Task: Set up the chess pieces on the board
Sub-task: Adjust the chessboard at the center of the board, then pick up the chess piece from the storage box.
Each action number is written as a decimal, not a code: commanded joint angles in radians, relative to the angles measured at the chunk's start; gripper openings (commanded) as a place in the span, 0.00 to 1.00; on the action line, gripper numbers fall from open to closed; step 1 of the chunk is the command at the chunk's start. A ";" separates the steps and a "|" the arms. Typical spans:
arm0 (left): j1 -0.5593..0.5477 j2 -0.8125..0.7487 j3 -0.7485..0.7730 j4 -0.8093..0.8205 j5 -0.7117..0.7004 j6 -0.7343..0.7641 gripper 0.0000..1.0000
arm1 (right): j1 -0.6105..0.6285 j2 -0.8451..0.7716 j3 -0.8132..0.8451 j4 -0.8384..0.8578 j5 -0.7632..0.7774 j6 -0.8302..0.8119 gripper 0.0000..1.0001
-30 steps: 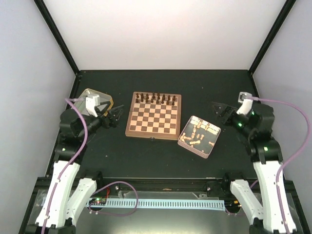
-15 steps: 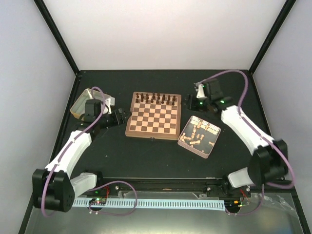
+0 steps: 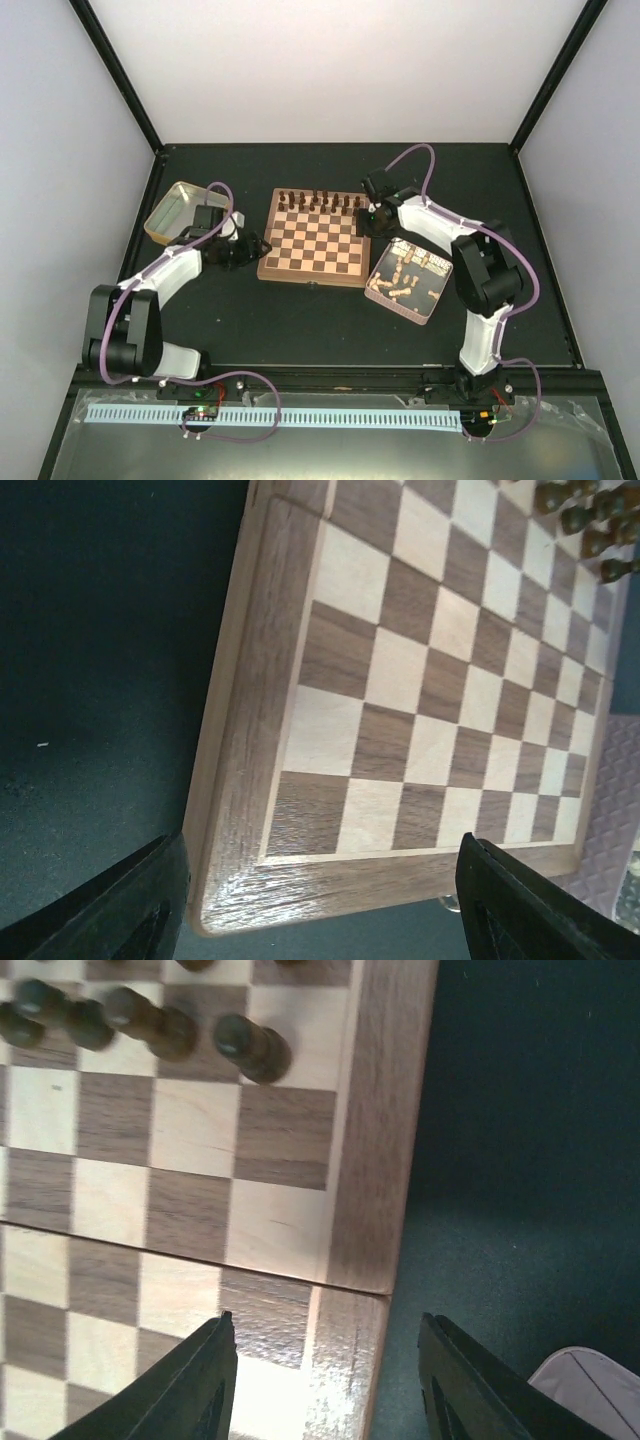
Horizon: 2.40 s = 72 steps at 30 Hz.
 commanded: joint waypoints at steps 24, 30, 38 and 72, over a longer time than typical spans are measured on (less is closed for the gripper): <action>-0.005 0.148 0.067 -0.046 -0.149 0.016 0.51 | 0.148 -0.173 -0.222 0.082 0.043 0.180 0.24; -0.005 0.153 0.070 -0.044 -0.162 0.028 0.51 | 0.146 -0.380 -0.263 -0.012 0.179 0.167 0.44; -0.006 0.197 0.089 -0.057 -0.175 0.053 0.52 | 0.144 -0.577 -0.508 -0.136 0.264 0.167 0.44; -0.007 0.008 0.068 -0.148 -0.235 0.085 0.46 | 0.128 -0.384 -0.473 0.000 0.334 0.053 0.01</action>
